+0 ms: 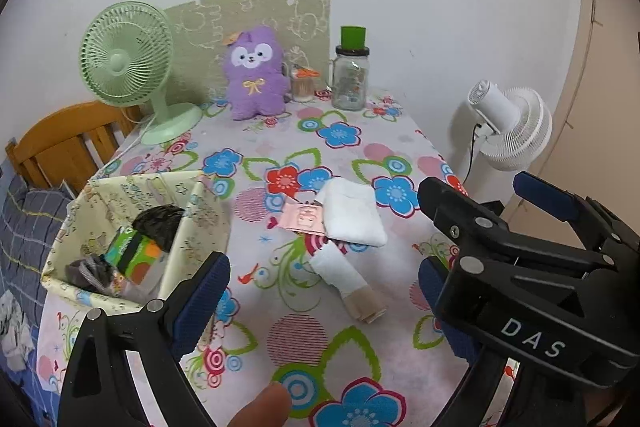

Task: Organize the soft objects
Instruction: 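Move both grippers back over the remaining items on the table, then lower the left gripper and close it on the white rolled towel, then grasp the white folded towel with the right gripper while the left holds the roll, then carry the white roll in the left gripper while the right carries the towel to the box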

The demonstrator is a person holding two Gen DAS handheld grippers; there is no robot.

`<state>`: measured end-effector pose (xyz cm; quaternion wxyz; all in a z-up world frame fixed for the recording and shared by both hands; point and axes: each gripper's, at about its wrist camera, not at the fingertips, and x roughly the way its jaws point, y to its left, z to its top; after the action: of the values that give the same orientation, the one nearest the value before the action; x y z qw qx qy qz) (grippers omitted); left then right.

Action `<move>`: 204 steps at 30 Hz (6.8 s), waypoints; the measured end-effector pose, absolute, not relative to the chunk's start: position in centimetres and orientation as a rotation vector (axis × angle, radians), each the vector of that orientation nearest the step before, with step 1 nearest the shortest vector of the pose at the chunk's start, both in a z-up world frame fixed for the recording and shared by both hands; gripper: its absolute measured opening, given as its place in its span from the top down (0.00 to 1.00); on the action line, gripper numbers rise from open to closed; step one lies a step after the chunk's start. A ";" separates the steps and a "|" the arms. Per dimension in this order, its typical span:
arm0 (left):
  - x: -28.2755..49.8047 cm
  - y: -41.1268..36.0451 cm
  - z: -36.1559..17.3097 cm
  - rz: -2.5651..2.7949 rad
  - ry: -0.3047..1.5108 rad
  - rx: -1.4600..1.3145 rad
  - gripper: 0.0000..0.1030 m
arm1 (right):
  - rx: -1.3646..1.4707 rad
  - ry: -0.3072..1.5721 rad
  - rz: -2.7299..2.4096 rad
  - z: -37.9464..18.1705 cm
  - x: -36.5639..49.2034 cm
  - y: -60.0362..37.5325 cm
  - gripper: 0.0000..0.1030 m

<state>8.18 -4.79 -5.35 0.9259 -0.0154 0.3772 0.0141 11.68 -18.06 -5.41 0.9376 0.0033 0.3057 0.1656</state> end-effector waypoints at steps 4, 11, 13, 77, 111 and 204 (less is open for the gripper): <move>8.9 -5.1 -6.0 0.017 0.790 -0.045 0.06 | -0.009 0.628 0.321 -5.8 12.3 -18.4 0.07; 10.1 -5.5 -7.3 0.009 0.827 -0.062 0.06 | -0.014 0.646 0.311 -6.9 13.5 -18.9 0.07; 10.5 -5.7 -7.7 0.007 0.842 -0.062 0.06 | -0.007 0.659 0.313 -7.5 13.8 -19.0 0.07; 16.3 -4.2 -16.1 -0.042 1.095 -0.274 0.55 | -0.049 0.779 0.337 -12.9 18.8 -17.8 0.07; 15.8 -1.5 -14.8 0.042 1.024 -0.243 0.80 | -0.098 0.768 0.408 -12.9 19.7 -13.3 0.06; 8.3 1.8 -5.4 0.110 0.820 -0.196 0.79 | -0.112 0.674 0.450 -3.9 13.8 -8.1 0.48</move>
<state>8.34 1.77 -5.39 0.9111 -0.0951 0.3976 0.0532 13.77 -8.12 -3.85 0.9176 -0.0544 0.3275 0.2187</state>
